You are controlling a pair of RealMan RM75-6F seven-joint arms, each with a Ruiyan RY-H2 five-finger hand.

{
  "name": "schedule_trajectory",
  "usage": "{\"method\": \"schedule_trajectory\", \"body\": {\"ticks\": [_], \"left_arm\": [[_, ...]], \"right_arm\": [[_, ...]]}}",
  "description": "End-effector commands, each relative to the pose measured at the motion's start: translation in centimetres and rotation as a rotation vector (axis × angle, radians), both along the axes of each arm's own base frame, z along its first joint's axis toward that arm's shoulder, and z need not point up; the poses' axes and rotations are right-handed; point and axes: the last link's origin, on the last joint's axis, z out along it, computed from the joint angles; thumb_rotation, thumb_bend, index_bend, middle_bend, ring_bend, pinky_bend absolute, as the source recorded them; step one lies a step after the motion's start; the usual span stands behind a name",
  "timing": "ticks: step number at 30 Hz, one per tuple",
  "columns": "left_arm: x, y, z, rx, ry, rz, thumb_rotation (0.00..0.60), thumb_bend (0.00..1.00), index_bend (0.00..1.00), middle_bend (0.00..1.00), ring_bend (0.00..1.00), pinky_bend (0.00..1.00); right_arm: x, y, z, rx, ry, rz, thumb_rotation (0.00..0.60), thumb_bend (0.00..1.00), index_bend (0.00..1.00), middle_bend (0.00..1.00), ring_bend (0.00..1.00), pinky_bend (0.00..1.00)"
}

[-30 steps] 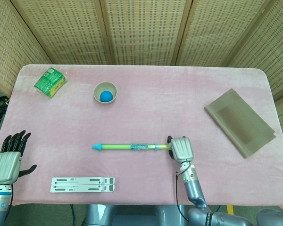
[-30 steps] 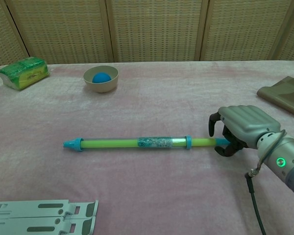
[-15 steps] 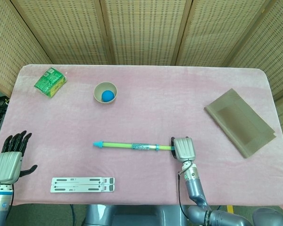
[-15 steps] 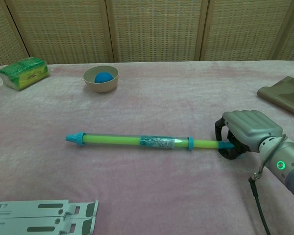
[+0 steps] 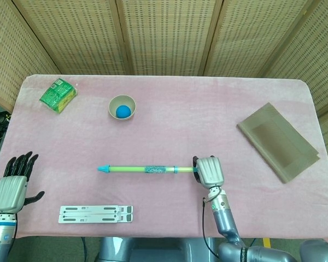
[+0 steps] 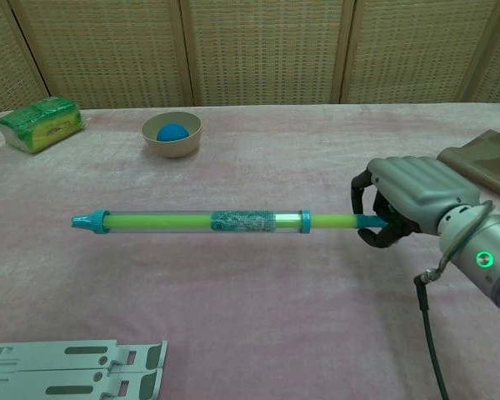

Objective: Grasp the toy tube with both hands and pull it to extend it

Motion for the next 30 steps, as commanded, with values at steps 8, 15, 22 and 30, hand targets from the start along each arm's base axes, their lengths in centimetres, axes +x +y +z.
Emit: {"method": "schedule_trajectory", "body": {"ticks": [8, 15, 22, 30], "left_arm": [[1.5, 2.2, 1.0, 0.034, 0.007, -0.027, 0.6, 0.15, 0.0, 0.02, 0.03, 0.02], [4.2, 5.4, 1.1, 0.024, -0.005, -0.048, 0.6, 0.19, 0.26, 0.6, 0.55, 0.48], [6.4, 6.9, -0.5, -0.029, -0.05, -0.028, 0.6, 0.34, 0.38, 0.81, 0.73, 0.64], [8.5, 8.3, -2.6, -0.17, -0.071, 0.021, 0.6, 0.34, 0.39, 0.89, 0.8, 0.72]], "right_arm": [[2.9, 0.0, 2.8, -0.045, 0.025, 0.041, 0.6, 0.6, 0.82, 1.0, 1.0, 0.61], [3.4, 0.1, 2.8, -0.037, 0.029, 0.033, 0.6, 0.6, 0.82, 1.0, 1.0, 0.62], [3.8, -0.2, 2.7, -0.04, 0.034, 0.026, 0.6, 0.61, 0.82, 1.0, 1.0, 0.63], [4.0, -0.6, 2.2, -0.038, 0.041, 0.013, 0.6, 0.61, 0.82, 1.0, 1.0, 0.63]]}}
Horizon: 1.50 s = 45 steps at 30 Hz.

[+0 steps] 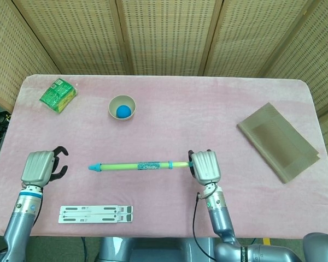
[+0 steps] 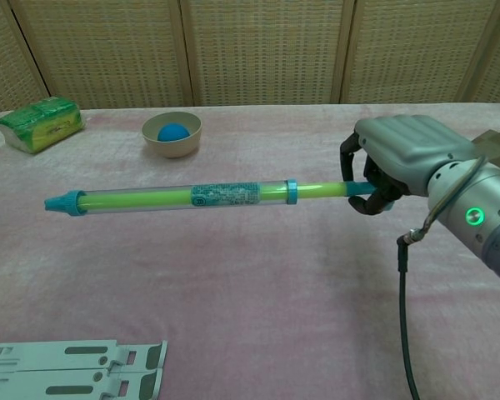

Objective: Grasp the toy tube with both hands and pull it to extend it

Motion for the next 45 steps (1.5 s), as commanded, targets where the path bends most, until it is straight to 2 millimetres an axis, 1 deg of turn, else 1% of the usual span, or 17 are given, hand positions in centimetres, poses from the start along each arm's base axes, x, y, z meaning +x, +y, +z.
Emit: {"method": "schedule_trajectory", "body": {"ticks": [1, 6, 13, 21, 26, 36, 45], "left_arm": [[1.4, 0.7, -1.1, -0.075, -0.003, 0.016, 0.6, 0.34, 0.39, 0.89, 0.8, 0.72], [2.4, 1.1, -1.6, -0.099, -0.017, 0.034, 0.6, 0.26, 0.37, 0.89, 0.8, 0.72], [2.9, 1.3, -2.2, -0.104, -0.015, 0.038, 0.6, 0.26, 0.37, 0.89, 0.8, 0.72], [4.0, 2.0, -3.4, -0.122, -0.019, 0.026, 0.6, 0.26, 0.37, 0.89, 0.8, 0.72], [4.7, 1.9, -4.1, -0.147, -0.028, 0.024, 0.6, 0.26, 0.37, 0.89, 0.8, 0.72], [5.2, 1.2, -4.7, -0.176, -0.026, 0.019, 0.6, 0.26, 0.37, 0.89, 0.8, 0.72], [4.8, 1.8, -6.0, -0.183, -0.002, 0.035, 0.6, 0.27, 0.39, 0.89, 0.8, 0.72]], "right_arm": [[0.1, -0.1, -0.2, 0.0, 0.002, -0.003, 0.6, 0.61, 0.82, 1.0, 1.0, 0.63], [0.4, -0.2, -0.7, 0.004, 0.008, -0.006, 0.6, 0.61, 0.82, 1.0, 1.0, 0.63], [0.7, -0.2, -0.9, 0.007, 0.007, -0.006, 0.6, 0.61, 0.82, 1.0, 1.0, 0.63], [1.0, 0.2, -1.3, 0.016, 0.008, -0.007, 0.6, 0.61, 0.82, 1.0, 1.0, 0.64], [1.2, 0.3, -1.3, 0.013, 0.007, -0.007, 0.6, 0.61, 0.82, 1.0, 1.0, 0.65], [1.2, 0.3, -1.2, 0.014, 0.008, -0.014, 0.6, 0.61, 0.82, 1.0, 1.0, 0.65], [1.6, 0.7, -1.2, 0.021, -0.004, -0.004, 0.6, 0.61, 0.82, 1.0, 1.0, 0.65]]}}
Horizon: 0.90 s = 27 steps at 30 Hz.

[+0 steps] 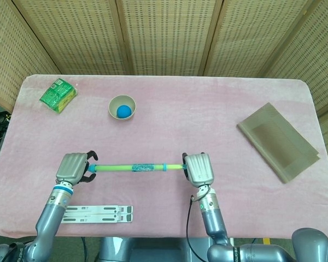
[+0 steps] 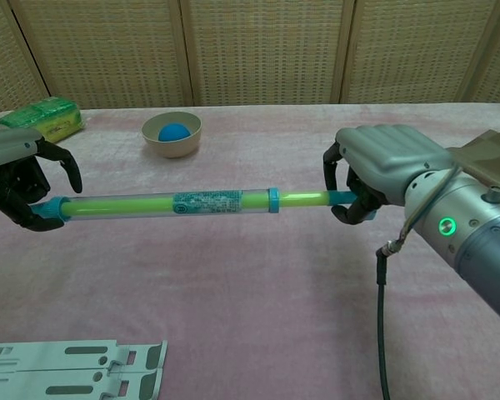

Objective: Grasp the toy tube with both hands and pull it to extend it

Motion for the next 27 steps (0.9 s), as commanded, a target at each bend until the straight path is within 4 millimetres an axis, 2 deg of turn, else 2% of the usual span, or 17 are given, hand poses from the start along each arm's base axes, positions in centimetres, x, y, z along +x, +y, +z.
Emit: {"method": "schedule_trajectory", "body": {"ticks": [1, 4, 6, 9, 19, 27], "left_arm": [[0.0, 0.2, -0.5, 0.0, 0.008, -0.001, 0.6, 0.27, 0.39, 0.89, 0.8, 0.72], [0.1, 0.3, -0.9, 0.003, 0.004, -0.003, 0.6, 0.36, 0.43, 0.89, 0.8, 0.72], [0.2, 0.3, -1.1, 0.004, -0.004, -0.005, 0.6, 0.47, 0.47, 0.89, 0.8, 0.72], [0.4, 0.2, -1.3, 0.006, -0.02, -0.009, 0.6, 0.53, 0.52, 0.89, 0.8, 0.72], [0.0, -0.8, -0.4, 0.023, -0.012, -0.03, 0.6, 0.53, 0.55, 0.89, 0.8, 0.72], [-1.7, -1.8, 0.9, 0.037, 0.003, -0.023, 0.6, 0.53, 0.55, 0.89, 0.8, 0.72]], "right_arm": [[0.1, 0.1, 0.0, 0.0, -0.001, 0.003, 0.6, 0.61, 0.82, 1.0, 1.0, 0.65], [0.2, 0.2, 0.1, 0.001, -0.002, 0.008, 0.6, 0.61, 0.82, 1.0, 1.0, 0.65], [0.3, 0.3, 0.3, -0.001, -0.002, 0.012, 0.6, 0.61, 0.82, 1.0, 1.0, 0.65], [0.3, 0.5, 0.5, -0.003, -0.001, 0.016, 0.6, 0.61, 0.82, 1.0, 1.0, 0.65], [-0.3, 0.9, 0.4, 0.004, 0.014, 0.006, 0.6, 0.61, 0.82, 1.0, 1.0, 0.65], [-1.2, 0.4, 0.2, -0.006, 0.034, -0.009, 0.6, 0.61, 0.82, 1.0, 1.0, 0.65]]}}
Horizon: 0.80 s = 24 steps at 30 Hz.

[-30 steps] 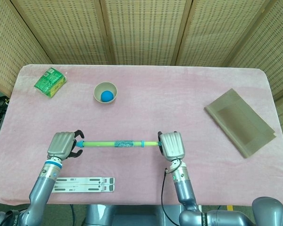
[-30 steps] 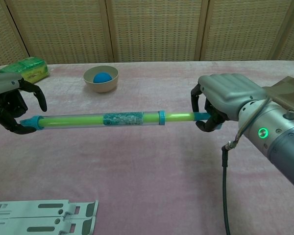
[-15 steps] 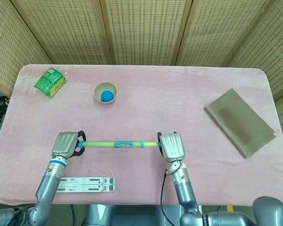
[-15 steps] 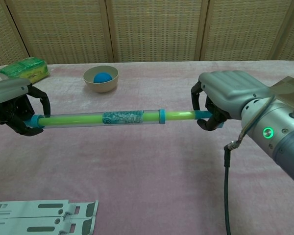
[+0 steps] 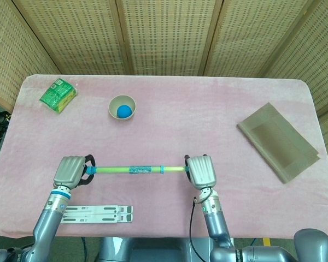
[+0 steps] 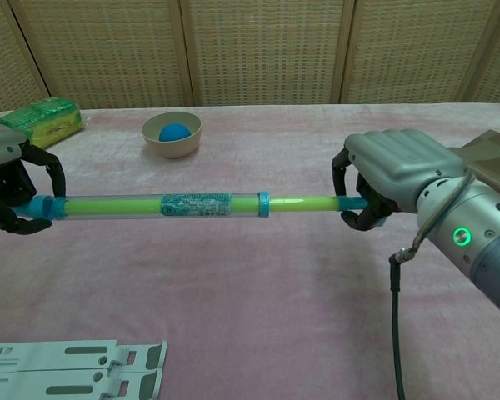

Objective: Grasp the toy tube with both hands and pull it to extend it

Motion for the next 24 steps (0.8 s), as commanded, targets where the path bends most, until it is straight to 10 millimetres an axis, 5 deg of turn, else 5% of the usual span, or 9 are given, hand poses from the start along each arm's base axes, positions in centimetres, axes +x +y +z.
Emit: {"method": "schedule_trajectory", "body": {"ticks": [1, 13, 24], "left_arm": [[-1.1, -0.4, 0.7, 0.01, 0.004, 0.014, 0.6, 0.53, 0.55, 0.89, 0.8, 0.72], [-6.1, -0.8, 3.4, 0.049, 0.048, 0.066, 0.6, 0.53, 0.55, 0.89, 0.8, 0.72], [-7.9, -0.8, 5.1, 0.073, 0.058, 0.086, 0.6, 0.53, 0.55, 0.89, 0.8, 0.72]], "right_arm": [[-0.3, -0.2, 0.1, -0.01, 0.003, -0.008, 0.6, 0.61, 0.82, 1.0, 1.0, 0.65], [-2.1, -1.5, 1.7, -0.065, 0.042, -0.049, 0.6, 0.61, 0.82, 1.0, 1.0, 0.65], [-3.6, -1.9, 3.3, -0.099, 0.059, -0.093, 0.6, 0.61, 0.82, 1.0, 1.0, 0.65]]}}
